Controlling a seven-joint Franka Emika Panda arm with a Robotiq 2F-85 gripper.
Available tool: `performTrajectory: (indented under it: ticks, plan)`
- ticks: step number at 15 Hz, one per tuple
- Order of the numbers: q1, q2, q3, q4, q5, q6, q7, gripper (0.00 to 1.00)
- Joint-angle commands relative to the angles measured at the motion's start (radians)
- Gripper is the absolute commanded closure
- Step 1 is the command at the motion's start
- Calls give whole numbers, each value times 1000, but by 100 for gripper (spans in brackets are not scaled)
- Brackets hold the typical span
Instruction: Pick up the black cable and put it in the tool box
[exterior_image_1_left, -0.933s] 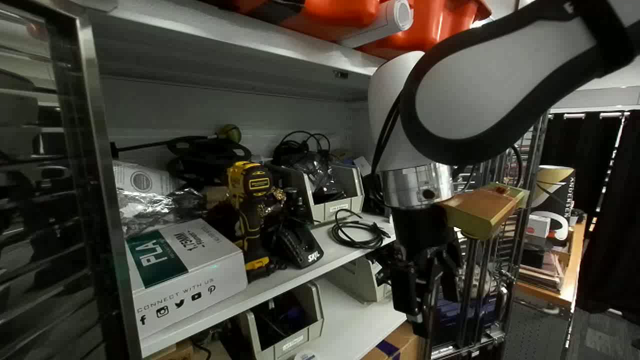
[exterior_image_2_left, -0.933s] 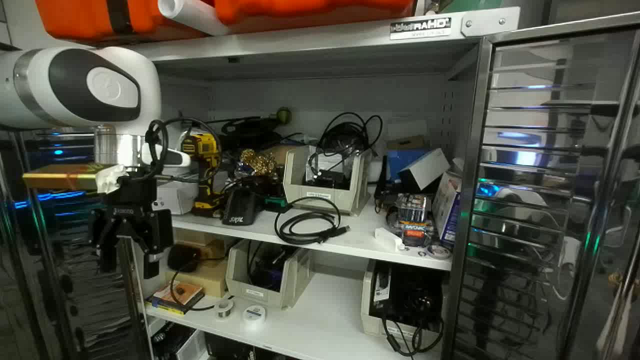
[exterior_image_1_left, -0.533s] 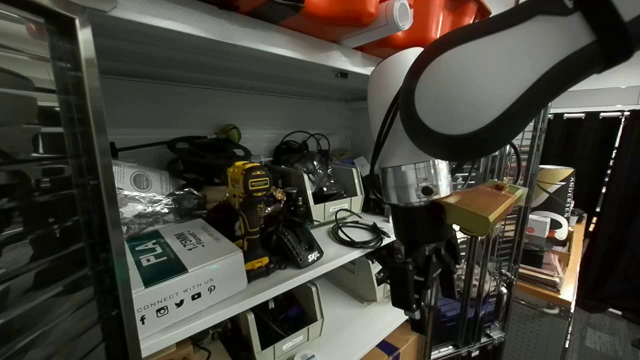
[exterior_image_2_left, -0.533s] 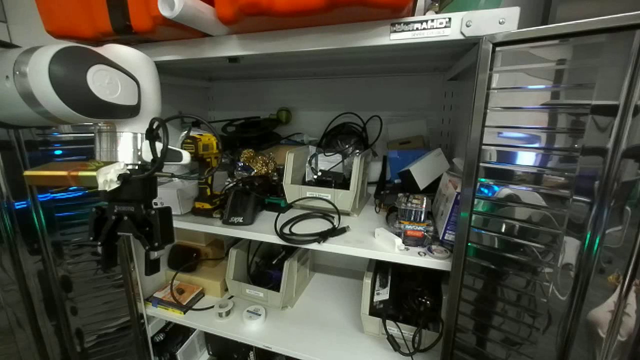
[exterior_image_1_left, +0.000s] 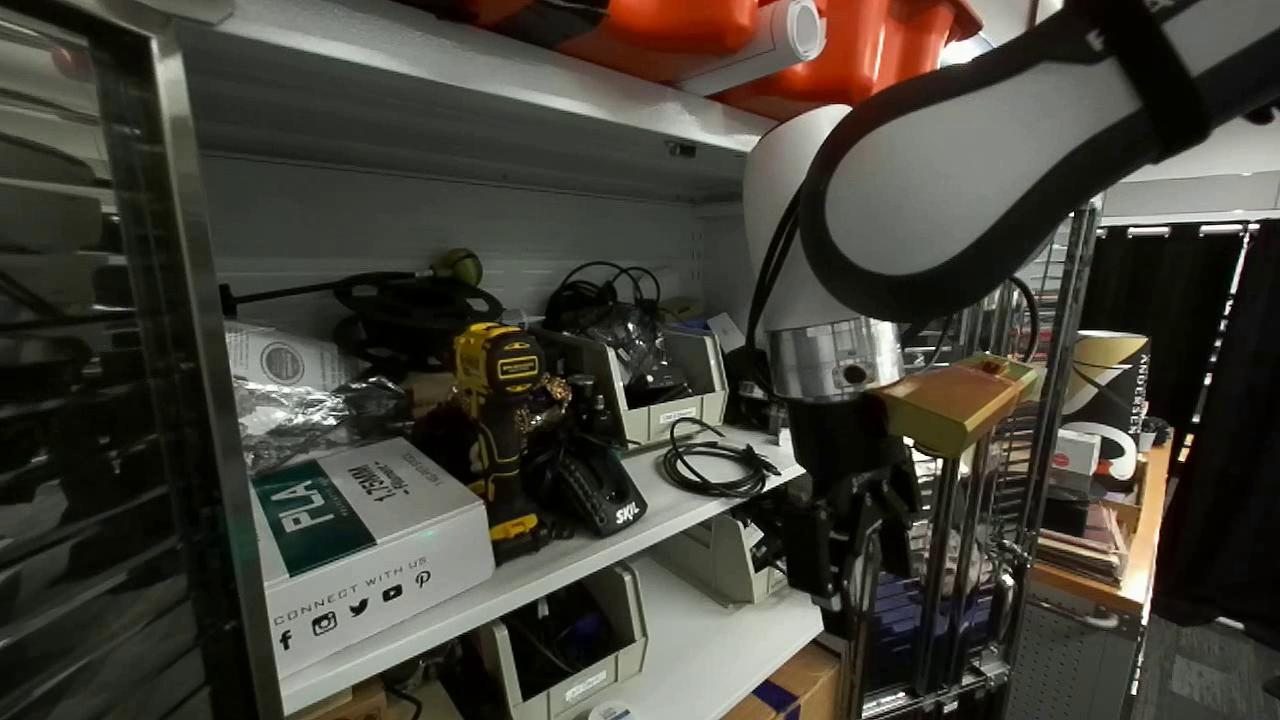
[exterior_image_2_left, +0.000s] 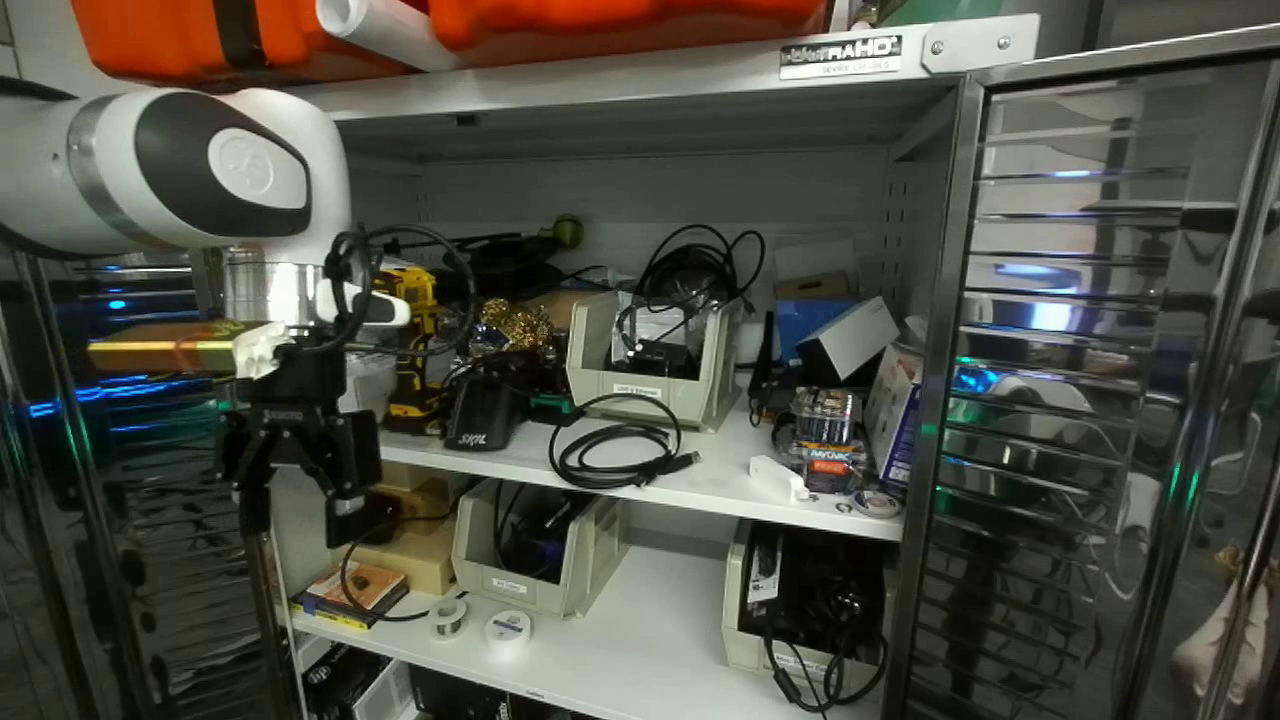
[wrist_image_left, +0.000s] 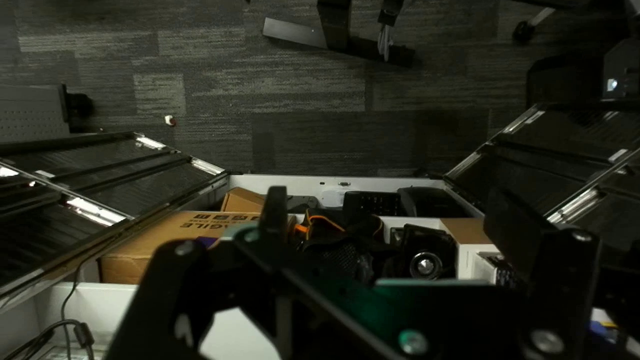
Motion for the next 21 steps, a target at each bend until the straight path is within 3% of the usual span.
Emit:
performTrajectory:
  ticks: [1,8,13,17,21]
  plan:
    - [-33,73,-52,81,-60,63,-25,0]
    - [-98,146,-142,54,-93,495,27,0]
    - [-119,159,-162,7,-115,784,129,0]
    - [-150,167,-176,18,-156,838,244,0]
    - [-176,222,-204,75,-122,799,274,0]
